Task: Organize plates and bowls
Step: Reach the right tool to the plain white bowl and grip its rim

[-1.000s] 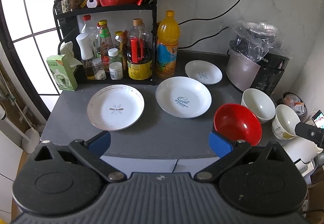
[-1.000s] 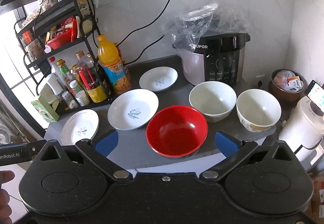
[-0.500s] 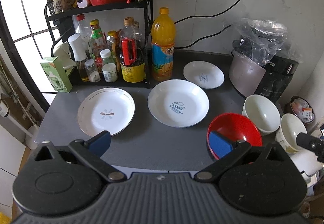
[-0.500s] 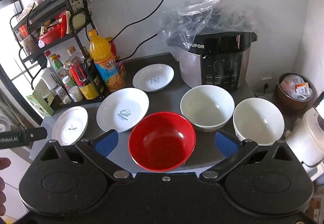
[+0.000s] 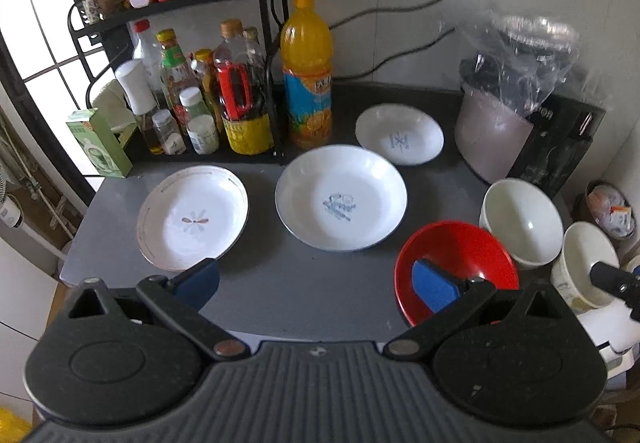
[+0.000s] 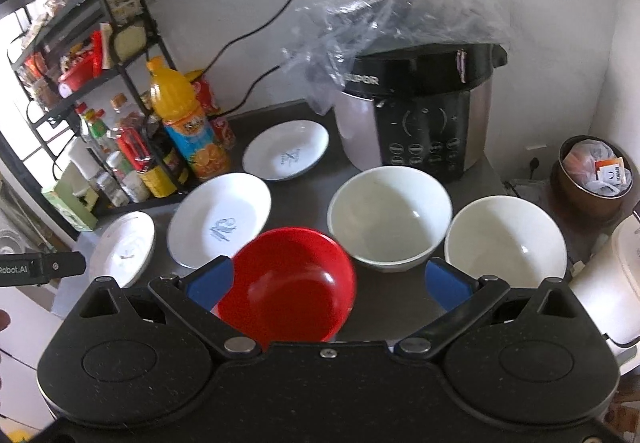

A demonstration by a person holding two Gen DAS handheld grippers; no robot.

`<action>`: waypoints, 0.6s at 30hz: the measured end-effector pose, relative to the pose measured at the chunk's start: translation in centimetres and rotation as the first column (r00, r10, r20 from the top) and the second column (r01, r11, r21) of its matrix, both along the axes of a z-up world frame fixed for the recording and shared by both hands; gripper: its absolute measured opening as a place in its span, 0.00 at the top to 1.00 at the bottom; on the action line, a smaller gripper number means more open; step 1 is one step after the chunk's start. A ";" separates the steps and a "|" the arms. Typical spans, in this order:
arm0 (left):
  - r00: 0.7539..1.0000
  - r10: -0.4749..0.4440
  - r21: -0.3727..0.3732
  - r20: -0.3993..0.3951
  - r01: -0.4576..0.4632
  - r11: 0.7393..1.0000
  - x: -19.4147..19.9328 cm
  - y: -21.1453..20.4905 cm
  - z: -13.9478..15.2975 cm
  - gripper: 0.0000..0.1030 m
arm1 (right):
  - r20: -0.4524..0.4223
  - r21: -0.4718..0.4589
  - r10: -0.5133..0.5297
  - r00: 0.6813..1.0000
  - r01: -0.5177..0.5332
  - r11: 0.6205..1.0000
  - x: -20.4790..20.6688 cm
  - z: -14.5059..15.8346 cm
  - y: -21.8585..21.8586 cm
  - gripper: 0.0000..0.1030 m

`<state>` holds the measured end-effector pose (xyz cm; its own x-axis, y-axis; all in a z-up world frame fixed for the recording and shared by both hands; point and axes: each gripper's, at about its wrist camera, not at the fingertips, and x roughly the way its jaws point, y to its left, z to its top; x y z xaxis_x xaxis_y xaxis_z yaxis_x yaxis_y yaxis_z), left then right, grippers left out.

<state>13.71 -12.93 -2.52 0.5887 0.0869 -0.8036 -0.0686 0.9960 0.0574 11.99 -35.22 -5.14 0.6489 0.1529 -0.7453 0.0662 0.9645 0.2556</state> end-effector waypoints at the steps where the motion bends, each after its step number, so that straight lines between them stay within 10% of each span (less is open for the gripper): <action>1: 1.000 -0.004 0.003 -0.017 0.004 1.000 0.4 -0.1 -0.3 0.01 | -0.009 0.003 -0.010 1.000 0.010 1.000 0.3 -0.2 -0.2 0.00; 18: 0.948 -0.313 -0.006 -0.067 0.313 0.950 11.0 -4.3 -3.5 0.04 | -0.054 0.009 -0.319 0.946 0.320 0.948 2.6 -3.1 -1.9 0.05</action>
